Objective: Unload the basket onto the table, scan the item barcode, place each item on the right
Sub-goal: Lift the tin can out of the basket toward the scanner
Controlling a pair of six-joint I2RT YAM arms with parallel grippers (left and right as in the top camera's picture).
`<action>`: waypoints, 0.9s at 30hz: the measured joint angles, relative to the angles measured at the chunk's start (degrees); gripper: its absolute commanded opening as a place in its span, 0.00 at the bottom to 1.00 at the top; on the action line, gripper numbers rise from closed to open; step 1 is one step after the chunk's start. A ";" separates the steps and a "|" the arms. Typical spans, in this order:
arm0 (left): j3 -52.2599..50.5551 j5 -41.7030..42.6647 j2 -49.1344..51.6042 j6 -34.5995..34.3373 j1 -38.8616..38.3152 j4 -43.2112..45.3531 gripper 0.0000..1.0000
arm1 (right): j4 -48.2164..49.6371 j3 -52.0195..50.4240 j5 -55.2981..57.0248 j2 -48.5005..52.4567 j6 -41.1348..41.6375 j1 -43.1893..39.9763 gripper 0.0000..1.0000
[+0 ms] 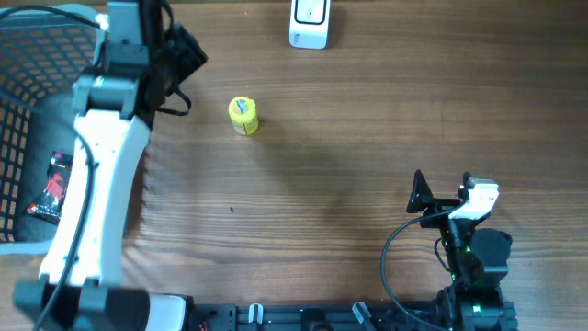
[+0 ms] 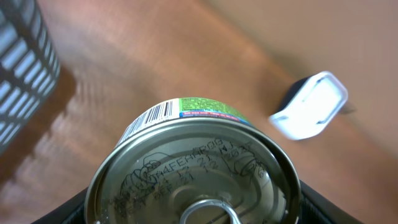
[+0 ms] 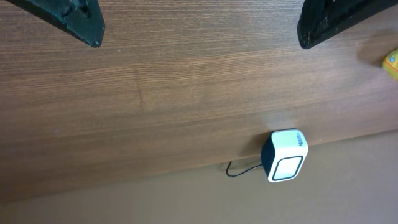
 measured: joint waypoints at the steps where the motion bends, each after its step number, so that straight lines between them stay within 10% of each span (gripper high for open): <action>1: 0.00 -0.11 1.18 0.00 0.00 -0.63 0.70 | 0.00 0.00 0.00 0.00 0.00 0.00 1.00; 27: 0.00 -1.16 22.88 0.00 0.00 -3.06 0.69 | 0.00 0.00 0.00 0.00 0.00 0.00 1.00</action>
